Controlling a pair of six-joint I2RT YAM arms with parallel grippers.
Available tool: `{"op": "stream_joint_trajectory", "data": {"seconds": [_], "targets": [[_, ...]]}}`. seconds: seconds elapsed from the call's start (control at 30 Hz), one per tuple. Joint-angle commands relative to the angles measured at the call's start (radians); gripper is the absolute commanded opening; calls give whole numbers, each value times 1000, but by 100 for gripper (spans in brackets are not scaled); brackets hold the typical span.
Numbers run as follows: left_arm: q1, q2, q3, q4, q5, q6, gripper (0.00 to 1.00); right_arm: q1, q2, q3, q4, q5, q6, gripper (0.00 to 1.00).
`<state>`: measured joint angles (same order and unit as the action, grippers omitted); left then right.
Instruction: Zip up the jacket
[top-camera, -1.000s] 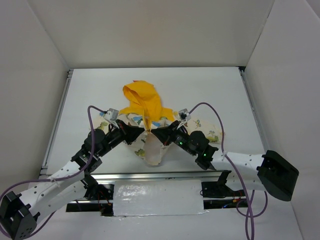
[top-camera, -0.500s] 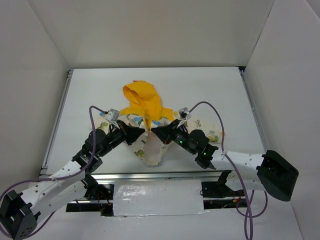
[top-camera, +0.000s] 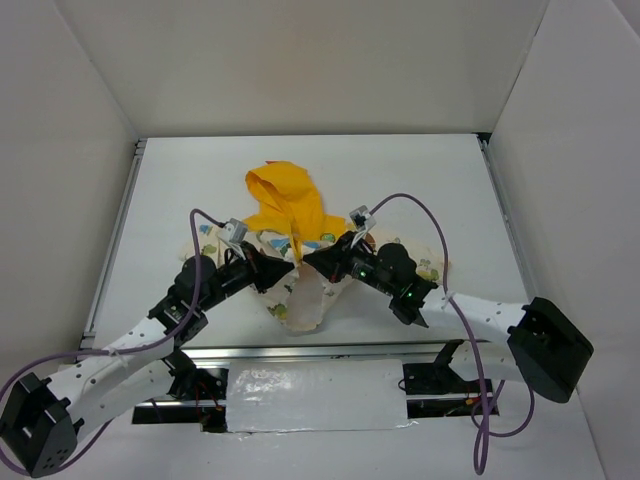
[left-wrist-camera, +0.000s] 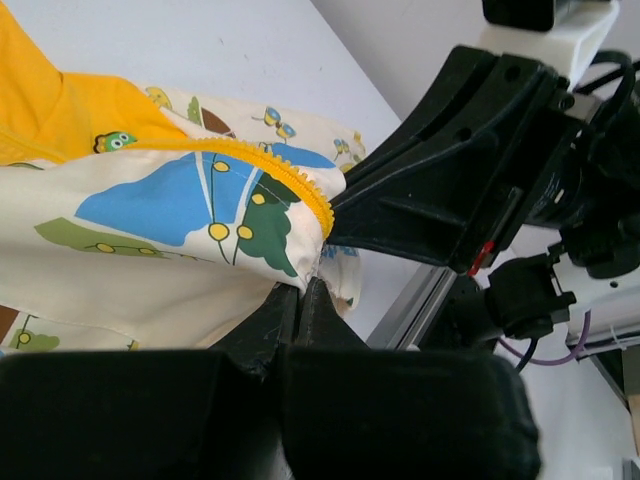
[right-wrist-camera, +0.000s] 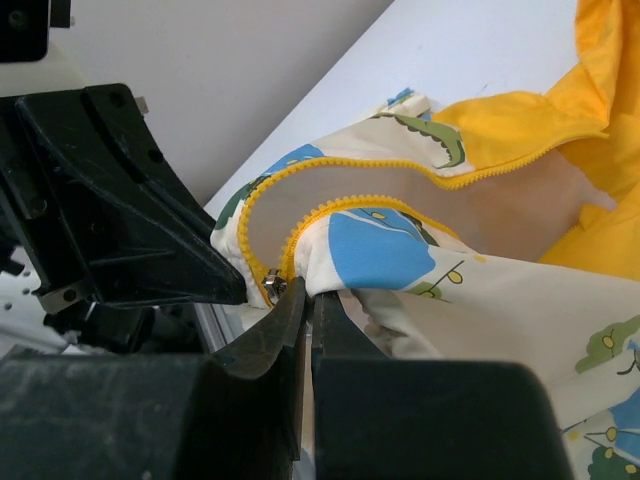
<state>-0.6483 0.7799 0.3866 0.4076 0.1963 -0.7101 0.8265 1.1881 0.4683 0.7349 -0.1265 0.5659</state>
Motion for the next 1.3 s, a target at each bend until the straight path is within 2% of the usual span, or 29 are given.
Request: {"op": "stream_joint_trajectory", "data": {"seconds": [0.0,0.3,0.67,0.73,0.83,0.93,0.97,1.0,1.03,1.1,1.13,1.27], "targets": [[-8,22,44,-38,141,61,0,-67,-5,72,18,-171,-31,0],[-8,74,60,-158,92,104,0,-78,-25,119,-98,-249,-75,0],[-8,165,25,-92,147,80,0,-76,10,72,-155,-191,5,0],[-8,159,14,-79,147,71,0,-76,11,78,-189,-182,3,6],[-7,144,5,-72,153,66,0,-76,-10,89,-265,-159,6,28],[-7,144,6,-61,175,55,0,-75,-59,124,-374,-125,9,37],[-8,147,5,-56,183,55,0,-76,-71,150,-409,-110,15,44],[-8,150,3,-52,190,49,0,-75,-93,162,-448,-85,15,45],[-8,154,1,-46,198,47,0,-75,-105,180,-509,-69,25,51],[-8,159,-9,-35,204,43,0,-75,-142,191,-557,-35,35,57],[-8,162,-14,-23,206,41,0,-75,-154,197,-590,-27,46,66],[-8,179,-26,3,212,31,0,-75,-214,202,-635,-19,71,69]]}}
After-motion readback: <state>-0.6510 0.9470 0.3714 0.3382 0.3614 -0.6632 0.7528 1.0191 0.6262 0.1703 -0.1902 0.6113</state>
